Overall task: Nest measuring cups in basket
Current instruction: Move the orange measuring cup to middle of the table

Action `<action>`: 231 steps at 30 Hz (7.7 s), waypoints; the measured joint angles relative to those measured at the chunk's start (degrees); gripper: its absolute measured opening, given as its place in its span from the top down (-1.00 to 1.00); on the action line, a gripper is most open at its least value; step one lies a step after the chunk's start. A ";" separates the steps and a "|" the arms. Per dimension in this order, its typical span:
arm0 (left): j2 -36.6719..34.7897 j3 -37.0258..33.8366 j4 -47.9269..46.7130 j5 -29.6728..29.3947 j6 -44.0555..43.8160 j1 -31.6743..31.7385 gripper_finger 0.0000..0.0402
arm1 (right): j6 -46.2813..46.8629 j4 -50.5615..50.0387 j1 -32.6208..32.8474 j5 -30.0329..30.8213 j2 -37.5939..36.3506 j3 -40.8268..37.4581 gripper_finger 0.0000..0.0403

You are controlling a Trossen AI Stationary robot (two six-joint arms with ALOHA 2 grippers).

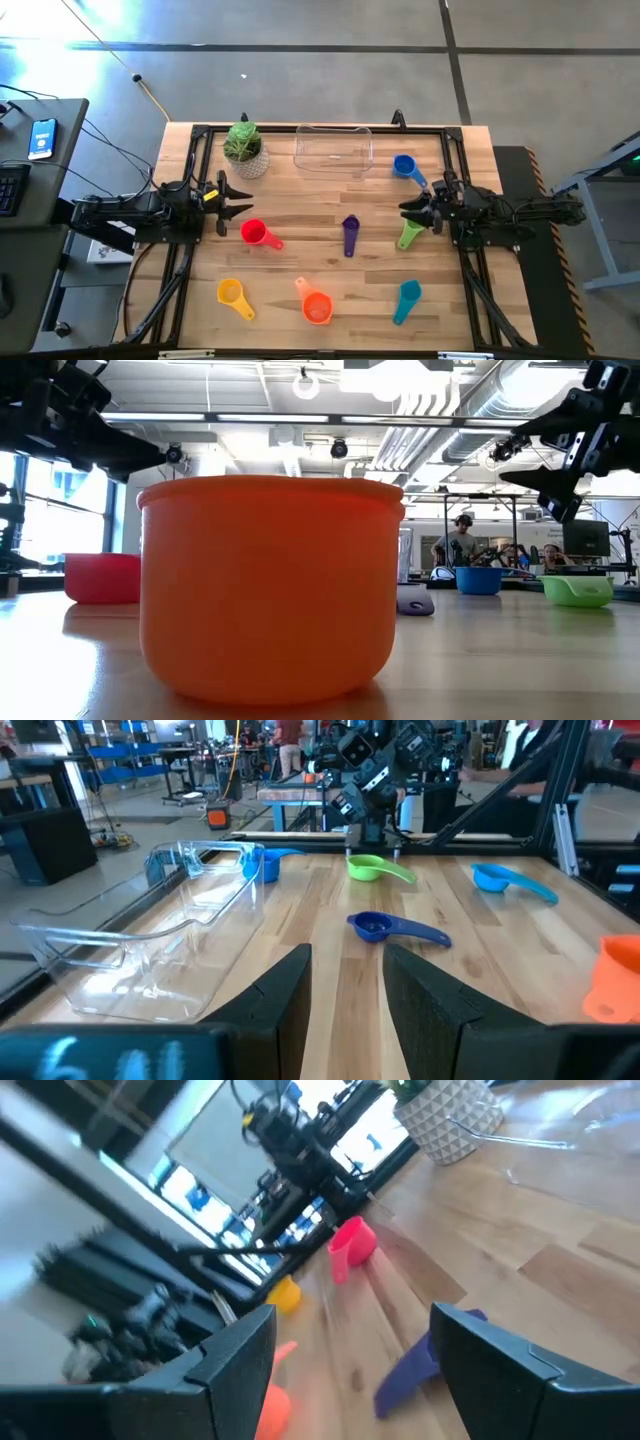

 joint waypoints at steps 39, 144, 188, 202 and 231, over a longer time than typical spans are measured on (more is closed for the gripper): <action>0.02 -0.02 3.44 -4.84 -34.66 0.00 0.42 | -6.43 37.69 -0.04 16.95 0.02 0.11 -0.27; 16.44 17.49 -4.22 -10.37 -20.08 0.00 0.42 | 54.91 -14.50 25.18 -3.20 112.68 76.51 -0.27; 16.44 17.49 -5.87 -10.39 -20.00 0.01 0.42 | 23.14 -46.22 17.43 -9.32 113.52 96.00 0.98; 16.44 17.49 -5.85 -9.07 -19.92 0.00 0.42 | -15.85 -54.86 7.99 -14.36 113.50 99.84 0.98; 16.44 17.47 -5.72 -11.25 -20.09 0.02 0.42 | -10.34 -50.64 10.50 -17.19 118.79 96.37 0.99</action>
